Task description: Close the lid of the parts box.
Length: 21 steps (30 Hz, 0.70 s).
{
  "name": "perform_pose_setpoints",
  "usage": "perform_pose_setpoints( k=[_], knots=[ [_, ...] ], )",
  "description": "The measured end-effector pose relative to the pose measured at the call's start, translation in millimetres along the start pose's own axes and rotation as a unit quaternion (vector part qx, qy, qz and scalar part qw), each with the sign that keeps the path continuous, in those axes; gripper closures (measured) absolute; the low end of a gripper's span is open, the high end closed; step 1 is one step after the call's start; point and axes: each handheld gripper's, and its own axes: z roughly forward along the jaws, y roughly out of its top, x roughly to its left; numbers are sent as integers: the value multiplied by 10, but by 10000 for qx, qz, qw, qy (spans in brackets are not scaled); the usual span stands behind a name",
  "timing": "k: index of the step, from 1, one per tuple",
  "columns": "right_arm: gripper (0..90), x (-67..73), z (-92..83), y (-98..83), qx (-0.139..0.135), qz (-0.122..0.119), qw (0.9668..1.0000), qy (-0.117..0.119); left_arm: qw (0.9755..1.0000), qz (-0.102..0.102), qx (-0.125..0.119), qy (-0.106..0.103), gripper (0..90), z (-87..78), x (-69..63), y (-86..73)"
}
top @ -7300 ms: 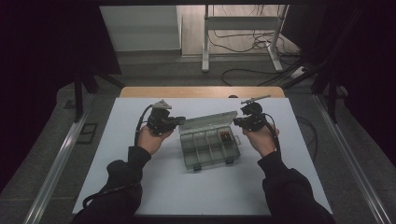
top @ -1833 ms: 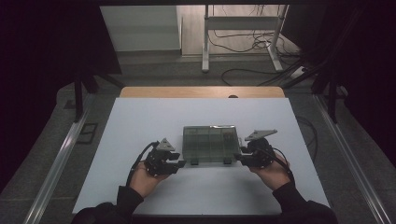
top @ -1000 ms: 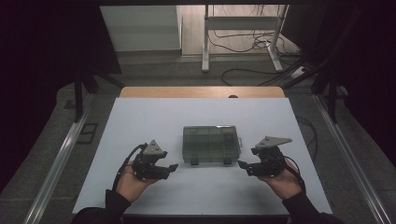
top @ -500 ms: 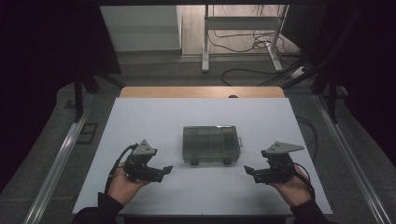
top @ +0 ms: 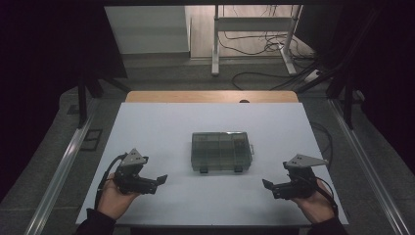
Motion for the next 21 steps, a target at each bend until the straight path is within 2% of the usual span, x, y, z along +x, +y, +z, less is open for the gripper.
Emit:
perform_pose_setpoints(
  k=[6,17,21],
  knots=[
    [25,-19,-55,-53,-46,63,10000,-53,9999,-56,-30,92,47,-83,28,-68],
    [0,-50,-174,-155,-55,210,9996,-199,9991,33,-43,415,16,-238,38,-206],
    [0,-55,-217,-187,-58,215,9995,-243,9988,10,-61,489,13,-291,37,-254]
  ],
)
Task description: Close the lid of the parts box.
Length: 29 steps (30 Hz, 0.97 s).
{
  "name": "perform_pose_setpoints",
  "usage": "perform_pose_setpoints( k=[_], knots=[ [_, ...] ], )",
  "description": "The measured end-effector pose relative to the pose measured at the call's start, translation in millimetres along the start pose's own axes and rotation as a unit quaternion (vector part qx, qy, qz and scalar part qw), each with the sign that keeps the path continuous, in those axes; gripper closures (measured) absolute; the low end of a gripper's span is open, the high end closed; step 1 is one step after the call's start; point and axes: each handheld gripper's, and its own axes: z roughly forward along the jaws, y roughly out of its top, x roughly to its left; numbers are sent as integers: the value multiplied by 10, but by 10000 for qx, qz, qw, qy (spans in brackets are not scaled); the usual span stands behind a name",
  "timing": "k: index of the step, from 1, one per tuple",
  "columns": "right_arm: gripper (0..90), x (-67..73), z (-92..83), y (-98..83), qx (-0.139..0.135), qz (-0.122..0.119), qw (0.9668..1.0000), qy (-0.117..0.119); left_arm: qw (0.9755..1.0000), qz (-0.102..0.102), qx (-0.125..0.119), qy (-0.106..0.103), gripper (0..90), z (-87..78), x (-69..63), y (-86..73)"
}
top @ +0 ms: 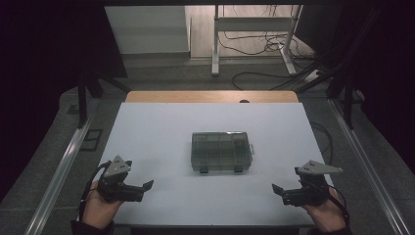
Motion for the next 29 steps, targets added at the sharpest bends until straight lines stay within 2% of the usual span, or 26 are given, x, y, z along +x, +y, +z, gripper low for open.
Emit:
perform_pose_setpoints(
  k=[7,16,23,29],
  knots=[
    [0,13,-55,-58,57,-31,10000,-74,9999,-101,-37,88,29,-95,13,-78],
    [0,-19,-134,-133,120,118,9998,-137,9995,-187,-66,242,28,-192,27,-175],
    [2,-48,-186,-169,39,210,9996,-185,9992,-260,-25,304,24,-225,39,-236],
    [4,-40,-176,-169,87,157,9997,-192,9991,-308,34,300,21,-221,56,-259]
  ],
)
